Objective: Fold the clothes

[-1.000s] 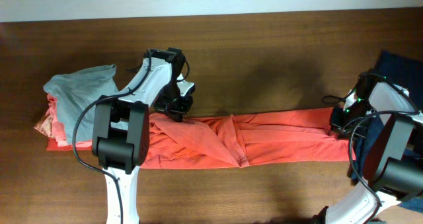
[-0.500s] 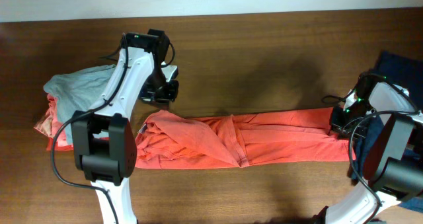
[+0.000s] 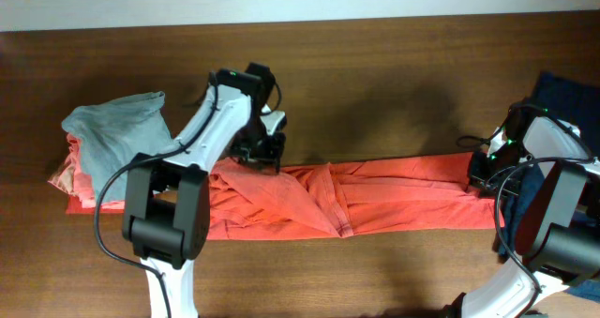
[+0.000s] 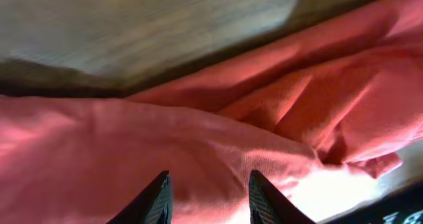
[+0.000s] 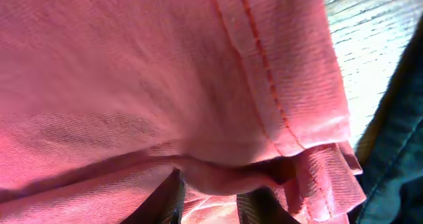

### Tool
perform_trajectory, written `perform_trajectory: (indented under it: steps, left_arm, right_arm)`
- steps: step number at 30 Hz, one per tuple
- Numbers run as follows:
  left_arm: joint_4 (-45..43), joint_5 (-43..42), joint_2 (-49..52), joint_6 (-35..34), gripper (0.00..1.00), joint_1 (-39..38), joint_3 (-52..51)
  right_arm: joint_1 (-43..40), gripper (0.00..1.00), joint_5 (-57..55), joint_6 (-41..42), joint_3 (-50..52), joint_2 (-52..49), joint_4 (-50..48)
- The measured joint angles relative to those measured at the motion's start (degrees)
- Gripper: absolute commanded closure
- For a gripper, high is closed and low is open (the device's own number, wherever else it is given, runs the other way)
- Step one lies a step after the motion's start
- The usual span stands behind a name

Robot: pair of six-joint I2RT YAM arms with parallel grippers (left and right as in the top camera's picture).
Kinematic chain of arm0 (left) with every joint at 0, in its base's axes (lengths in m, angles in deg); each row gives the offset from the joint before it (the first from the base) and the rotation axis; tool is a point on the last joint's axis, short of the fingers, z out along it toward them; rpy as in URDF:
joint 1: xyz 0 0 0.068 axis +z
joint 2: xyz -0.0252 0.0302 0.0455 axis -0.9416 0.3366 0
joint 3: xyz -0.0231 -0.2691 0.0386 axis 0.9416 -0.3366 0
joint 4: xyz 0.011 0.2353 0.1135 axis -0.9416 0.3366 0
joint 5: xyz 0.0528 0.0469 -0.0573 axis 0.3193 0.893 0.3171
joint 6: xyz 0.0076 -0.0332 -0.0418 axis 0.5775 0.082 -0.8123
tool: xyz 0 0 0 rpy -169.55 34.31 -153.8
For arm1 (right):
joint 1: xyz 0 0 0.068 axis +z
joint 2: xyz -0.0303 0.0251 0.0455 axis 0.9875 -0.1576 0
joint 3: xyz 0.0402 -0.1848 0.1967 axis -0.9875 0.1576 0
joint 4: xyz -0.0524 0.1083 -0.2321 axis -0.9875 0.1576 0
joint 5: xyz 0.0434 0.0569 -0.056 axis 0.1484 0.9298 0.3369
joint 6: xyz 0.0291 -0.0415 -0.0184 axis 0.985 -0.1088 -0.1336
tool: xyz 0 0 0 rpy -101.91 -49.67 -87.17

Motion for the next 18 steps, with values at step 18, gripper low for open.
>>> perform_trajectory:
  steps: [18]
  left_arm:
    - [5.25, 8.79, -1.42, -4.50, 0.99, 2.78, 0.09]
  right_arm:
    - [0.00, 0.68, 0.00, 0.04, 0.00, 0.00, 0.02]
